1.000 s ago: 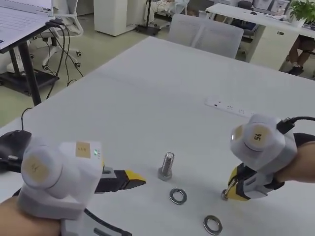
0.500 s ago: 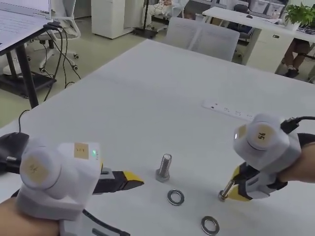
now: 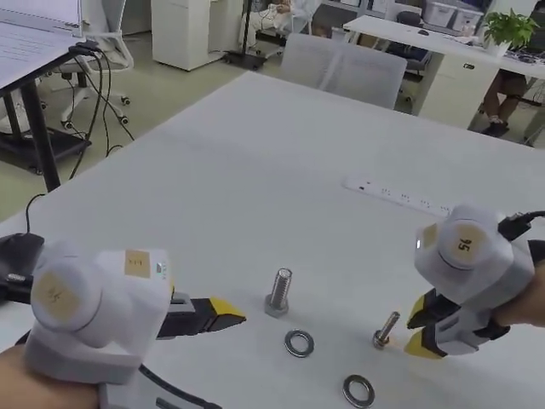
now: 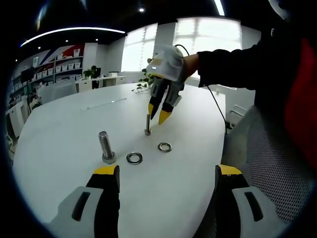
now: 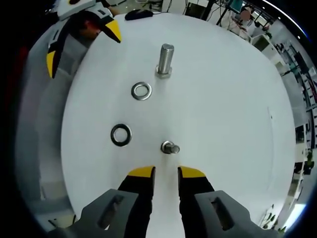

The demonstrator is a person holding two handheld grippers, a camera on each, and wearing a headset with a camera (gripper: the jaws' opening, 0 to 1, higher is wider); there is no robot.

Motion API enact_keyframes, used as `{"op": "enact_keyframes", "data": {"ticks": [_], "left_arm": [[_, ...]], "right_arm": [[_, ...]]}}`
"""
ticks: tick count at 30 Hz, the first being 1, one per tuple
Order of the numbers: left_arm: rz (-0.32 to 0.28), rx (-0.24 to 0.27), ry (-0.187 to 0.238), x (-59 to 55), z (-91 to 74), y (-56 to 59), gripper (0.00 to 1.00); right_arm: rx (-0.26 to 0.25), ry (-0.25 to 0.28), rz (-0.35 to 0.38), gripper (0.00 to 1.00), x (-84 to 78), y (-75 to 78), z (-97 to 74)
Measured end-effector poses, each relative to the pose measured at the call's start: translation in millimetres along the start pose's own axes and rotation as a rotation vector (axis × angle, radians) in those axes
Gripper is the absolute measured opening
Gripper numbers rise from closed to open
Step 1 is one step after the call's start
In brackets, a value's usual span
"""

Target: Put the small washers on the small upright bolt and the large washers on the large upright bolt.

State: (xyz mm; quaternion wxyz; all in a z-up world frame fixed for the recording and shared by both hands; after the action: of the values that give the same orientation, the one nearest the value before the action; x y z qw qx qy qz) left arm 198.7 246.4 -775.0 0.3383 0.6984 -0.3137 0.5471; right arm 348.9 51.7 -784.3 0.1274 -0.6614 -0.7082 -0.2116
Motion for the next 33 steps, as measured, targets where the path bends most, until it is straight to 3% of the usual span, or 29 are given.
{"op": "enact_keyframes", "data": {"ticks": [18,33], "left_arm": [[0.002,-0.006,0.000,0.5,0.5,-0.2,0.78],[0.007,-0.008,0.006,0.3,0.4,-0.7,0.78]], "right_arm": [[0.020,-0.007,0.001,0.20,-2.4,-22.4,-3.0],[0.060,0.006,-0.020,0.22,9.8,-44.3,6.0]]}}
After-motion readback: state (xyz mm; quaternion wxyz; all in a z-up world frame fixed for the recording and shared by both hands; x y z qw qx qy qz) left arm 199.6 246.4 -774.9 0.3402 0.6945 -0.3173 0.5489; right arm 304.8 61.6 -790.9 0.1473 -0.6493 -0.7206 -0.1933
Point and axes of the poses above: the centre of the closed fingertips' face, and the gripper's own axes: z roughly forward along the fingers, y roughly to its right, x roughly out of its top, the point moved 6 cm from there along -z, roughly backward along the fingers, and after that the axes turned 15 degrees about y, right-handed, at the moved point
